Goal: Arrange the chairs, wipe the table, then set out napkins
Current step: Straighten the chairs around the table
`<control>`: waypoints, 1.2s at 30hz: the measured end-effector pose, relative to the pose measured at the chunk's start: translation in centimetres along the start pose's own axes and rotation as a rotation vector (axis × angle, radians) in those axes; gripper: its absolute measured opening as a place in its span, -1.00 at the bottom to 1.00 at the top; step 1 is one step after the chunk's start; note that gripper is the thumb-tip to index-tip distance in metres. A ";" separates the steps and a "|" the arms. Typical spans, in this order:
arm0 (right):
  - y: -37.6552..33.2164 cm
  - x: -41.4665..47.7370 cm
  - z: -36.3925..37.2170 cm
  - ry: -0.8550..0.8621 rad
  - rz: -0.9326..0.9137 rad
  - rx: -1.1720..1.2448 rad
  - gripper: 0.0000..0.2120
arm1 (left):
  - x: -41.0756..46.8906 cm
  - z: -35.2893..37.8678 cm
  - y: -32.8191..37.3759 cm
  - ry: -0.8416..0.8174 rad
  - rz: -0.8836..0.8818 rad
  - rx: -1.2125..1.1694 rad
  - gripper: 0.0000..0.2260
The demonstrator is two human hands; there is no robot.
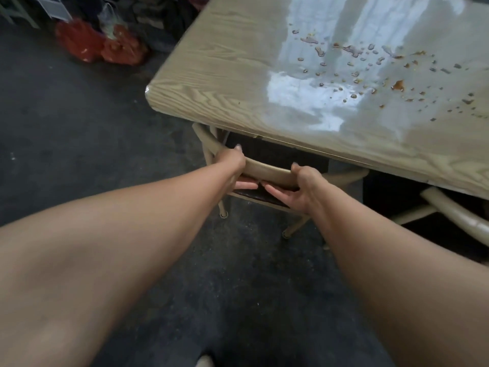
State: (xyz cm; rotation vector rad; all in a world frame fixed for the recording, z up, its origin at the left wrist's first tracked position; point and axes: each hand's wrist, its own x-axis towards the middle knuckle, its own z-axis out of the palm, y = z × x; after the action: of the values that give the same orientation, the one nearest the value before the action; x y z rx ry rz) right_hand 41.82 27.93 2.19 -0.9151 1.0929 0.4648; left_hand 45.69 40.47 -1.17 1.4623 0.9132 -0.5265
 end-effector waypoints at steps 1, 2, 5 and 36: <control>0.1 0.1 0.3 0.004 0.000 0.005 -0.71 | 0.1 -0.2 0.3 -0.013 -0.013 -0.007 -0.56; 0.1 0.1 0.5 0.006 0.000 0.005 -0.72 | 0.1 -0.3 0.5 -0.015 -0.017 -0.006 -0.56; -0.2 0.5 1.1 0.047 0.004 0.008 -0.75 | 0.0 -0.4 1.0 -0.024 -0.017 0.009 -0.57; -0.3 0.4 -0.1 0.042 0.175 -0.381 -0.41 | -2.9 -2.3 1.9 -0.167 -0.169 0.342 -0.50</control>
State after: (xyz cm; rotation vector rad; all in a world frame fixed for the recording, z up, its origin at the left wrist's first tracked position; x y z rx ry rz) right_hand 42.13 27.61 1.88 -1.1699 1.1489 0.8215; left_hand 45.07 42.27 2.59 1.6241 0.8462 -0.9533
